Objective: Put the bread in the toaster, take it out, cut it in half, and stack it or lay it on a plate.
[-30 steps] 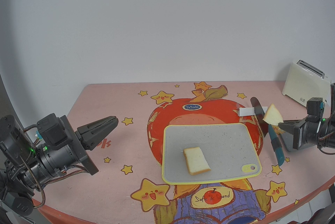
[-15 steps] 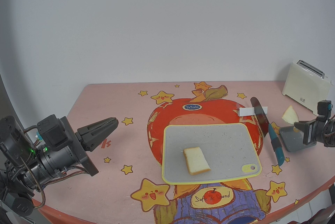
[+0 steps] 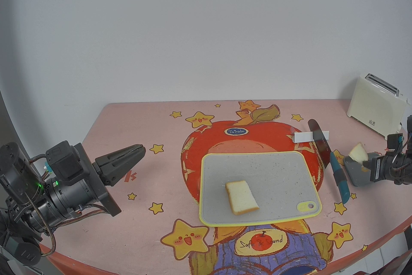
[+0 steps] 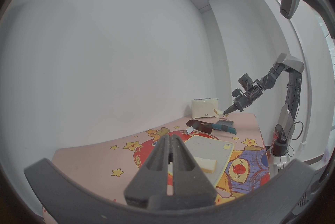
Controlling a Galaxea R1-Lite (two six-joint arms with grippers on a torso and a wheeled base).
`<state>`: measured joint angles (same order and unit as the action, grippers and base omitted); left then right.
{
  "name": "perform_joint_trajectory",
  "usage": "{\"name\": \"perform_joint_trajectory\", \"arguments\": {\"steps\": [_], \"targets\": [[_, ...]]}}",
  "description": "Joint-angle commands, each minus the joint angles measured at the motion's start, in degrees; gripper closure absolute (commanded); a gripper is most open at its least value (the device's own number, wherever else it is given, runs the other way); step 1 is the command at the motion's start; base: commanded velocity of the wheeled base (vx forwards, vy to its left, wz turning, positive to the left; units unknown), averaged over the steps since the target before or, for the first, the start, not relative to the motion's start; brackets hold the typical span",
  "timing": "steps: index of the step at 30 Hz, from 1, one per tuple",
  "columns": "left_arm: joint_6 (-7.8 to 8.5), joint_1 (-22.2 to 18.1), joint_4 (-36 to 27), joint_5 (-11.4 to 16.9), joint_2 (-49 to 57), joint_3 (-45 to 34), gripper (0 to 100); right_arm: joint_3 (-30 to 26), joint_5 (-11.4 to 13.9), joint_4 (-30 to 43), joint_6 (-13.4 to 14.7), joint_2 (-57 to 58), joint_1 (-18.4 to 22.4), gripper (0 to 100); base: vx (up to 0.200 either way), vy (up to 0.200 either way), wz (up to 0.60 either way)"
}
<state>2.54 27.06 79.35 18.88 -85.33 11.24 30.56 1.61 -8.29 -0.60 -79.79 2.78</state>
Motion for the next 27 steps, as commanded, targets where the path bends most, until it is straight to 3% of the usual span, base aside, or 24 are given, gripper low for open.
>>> {"name": "perform_joint_trajectory", "arguments": {"steps": [1,27], "targets": [[0.01,0.0,0.0,0.0,-0.1,0.0,100,-0.2,0.0,0.0,0.4,-4.1,0.6,100,0.000,0.000,0.00],[0.01,0.0,0.0,-0.1,0.0,0.1,100,0.5,-0.9,-0.1,0.4,-6.3,4.8,100,0.000,0.000,0.00]]}}
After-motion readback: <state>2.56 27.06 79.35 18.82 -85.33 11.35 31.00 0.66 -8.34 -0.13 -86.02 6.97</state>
